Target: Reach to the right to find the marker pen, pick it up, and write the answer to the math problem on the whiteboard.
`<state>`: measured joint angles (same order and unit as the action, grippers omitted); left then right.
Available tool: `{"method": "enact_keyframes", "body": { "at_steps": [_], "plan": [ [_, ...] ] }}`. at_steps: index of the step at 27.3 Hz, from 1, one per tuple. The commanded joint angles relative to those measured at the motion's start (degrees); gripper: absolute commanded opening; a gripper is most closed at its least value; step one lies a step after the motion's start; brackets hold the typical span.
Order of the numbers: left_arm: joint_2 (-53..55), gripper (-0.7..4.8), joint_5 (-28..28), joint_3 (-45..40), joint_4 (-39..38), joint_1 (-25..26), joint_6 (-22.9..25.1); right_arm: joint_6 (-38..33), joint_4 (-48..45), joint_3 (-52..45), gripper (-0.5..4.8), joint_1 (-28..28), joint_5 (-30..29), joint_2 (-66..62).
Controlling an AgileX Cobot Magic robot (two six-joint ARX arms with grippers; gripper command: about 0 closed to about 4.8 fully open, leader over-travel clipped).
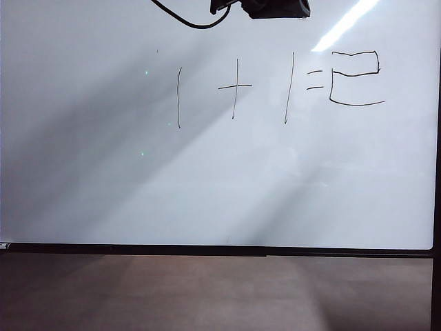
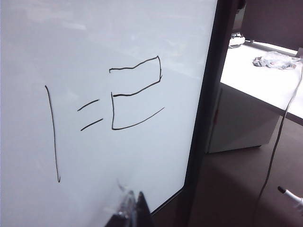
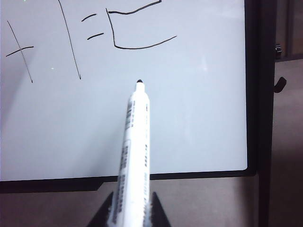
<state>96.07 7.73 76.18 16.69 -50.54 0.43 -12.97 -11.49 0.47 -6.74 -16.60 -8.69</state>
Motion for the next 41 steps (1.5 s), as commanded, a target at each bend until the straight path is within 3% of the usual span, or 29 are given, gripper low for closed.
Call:
{"method": "enact_keyframes", "body": {
  "at_steps": [1,4,9,12,14,16,20,21,25,27,31,35,41],
  "plan": [
    [-0.2,-0.04,0.0,0.1,0.5,-0.1,0.2,0.1,-0.7,-0.3,0.0,0.1,-0.1,0.2],
    [-0.2,-0.04,0.0,0.1,0.5,-0.1,0.2,0.1,-0.7,-0.3,0.0,0.1,-0.1,0.2],
    [-0.2,-0.04,3.0,0.1,-1.5,0.6,7.9,0.1,-0.7,-0.3,0.0,0.1,-0.1,0.2],
    [-2.8,-0.04,7.2,0.0,-15.1,3.7,10.2,0.1,-0.7,-0.3,0.0,0.1,-0.1,0.2],
    [-7.5,-0.04,4.7,-1.8,-26.1,7.9,7.7,0.1,-0.7,-0.3,0.0,0.1,-0.1,0.2],
    [-15.3,-0.04,-0.3,-7.8,-29.9,14.6,3.8,0.1,-0.7,-0.3,0.0,0.1,-0.1,0.2],
    [-34.7,-0.04,-7.6,-25.0,-24.5,29.1,0.2,0.1,-0.7,-0.3,0.0,0.1,-0.1,0.2],
    [-39.4,-0.04,-7.2,-29.0,-22.9,32.3,0.3,0.1,-0.7,-0.3,0.0,0.0,-0.1,0.2],
    [-58.4,-0.04,3.3,-43.7,-17.9,43.4,4.4,0.1,-0.7,-0.3,0.0,0.1,-0.1,0.2],
    [-66.4,-0.04,3.2,-49.5,-17.2,47.0,4.9,0.1,-0.7,-0.3,0.0,0.1,0.0,0.1],
    [-77.6,-0.04,1.4,-58.4,-16.6,50.4,1.7,0.1,-0.7,-0.3,0.0,0.1,-0.3,0.2],
    [-83.4,-0.04,-0.6,-63.6,-16.7,50.8,-1.4,0.1,-0.7,-0.3,0.0,0.0,0.0,0.1],
    [-89.0,-0.04,-1.0,-68.5,-19.2,50.8,-2.0,0.1,-0.7,-0.3,0.0,0.1,0.0,0.3]
  ]
}}
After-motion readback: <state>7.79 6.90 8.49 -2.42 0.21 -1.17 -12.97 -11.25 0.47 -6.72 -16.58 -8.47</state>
